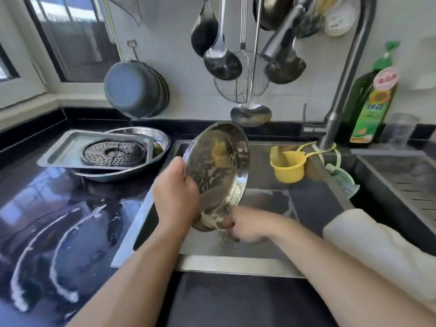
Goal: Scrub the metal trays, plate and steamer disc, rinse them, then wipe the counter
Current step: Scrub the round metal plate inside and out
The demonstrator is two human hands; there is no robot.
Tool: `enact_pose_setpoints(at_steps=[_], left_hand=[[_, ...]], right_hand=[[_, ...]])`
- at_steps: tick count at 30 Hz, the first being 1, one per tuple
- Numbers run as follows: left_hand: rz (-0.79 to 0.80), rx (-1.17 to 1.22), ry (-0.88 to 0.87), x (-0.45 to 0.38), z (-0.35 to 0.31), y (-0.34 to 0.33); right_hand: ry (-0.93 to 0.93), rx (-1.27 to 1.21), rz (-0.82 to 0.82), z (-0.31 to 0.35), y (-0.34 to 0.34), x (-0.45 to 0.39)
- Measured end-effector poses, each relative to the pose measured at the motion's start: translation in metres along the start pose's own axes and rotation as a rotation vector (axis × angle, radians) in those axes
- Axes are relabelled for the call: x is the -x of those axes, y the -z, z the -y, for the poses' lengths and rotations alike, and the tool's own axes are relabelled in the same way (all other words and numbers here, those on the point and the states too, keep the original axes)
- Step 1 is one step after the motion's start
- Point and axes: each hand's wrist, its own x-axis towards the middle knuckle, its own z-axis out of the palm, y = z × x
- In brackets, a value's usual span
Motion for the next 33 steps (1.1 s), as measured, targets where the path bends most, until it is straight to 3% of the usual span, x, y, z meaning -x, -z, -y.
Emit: enact_pose_setpoints(at_steps=[2,4,10,12,15,17,23,26,28,31,33], left_hand=[[-0.006,0.001,0.002,0.0,0.005,0.002],[-0.017,0.063,0.051,-0.001,0.01,0.001],[-0.096,0.249,0.088,-0.005,0.009,0.001],[-0.105,0.261,0.061,-0.005,0.008,0.002],[-0.08,0.242,0.011,-0.004,0.011,0.0],[-0.064,0.233,0.004,-0.004,0.014,-0.001],[-0.113,0.242,-0.011,-0.004,0.008,-0.001],[-0.123,0.25,0.004,-0.005,0.01,-0.001],[-0.141,0.247,0.014,-0.006,0.011,0.0],[-0.177,0.27,0.033,-0.007,0.006,0.001],[-0.183,0.28,0.039,-0.006,0.003,-0.001]], right_hand=[[0.035,-0.019,0.01,0.001,0.003,0.001],[-0.052,0.049,-0.049,-0.01,0.008,-0.003],[-0.272,0.158,-0.469,-0.022,0.026,0.012],[-0.245,0.144,-0.407,-0.018,0.025,0.012],[-0.055,0.009,-0.06,0.0,0.013,0.017],[-0.007,-0.121,0.062,0.009,0.018,0.033],[-0.188,0.152,-0.17,-0.021,0.028,0.011],[0.032,-0.092,-0.012,0.004,0.016,0.028],[0.075,-0.248,0.043,0.007,0.019,0.04],[-0.083,0.016,-0.103,-0.015,0.034,0.029],[-0.122,0.03,-0.162,-0.017,0.031,0.026]])
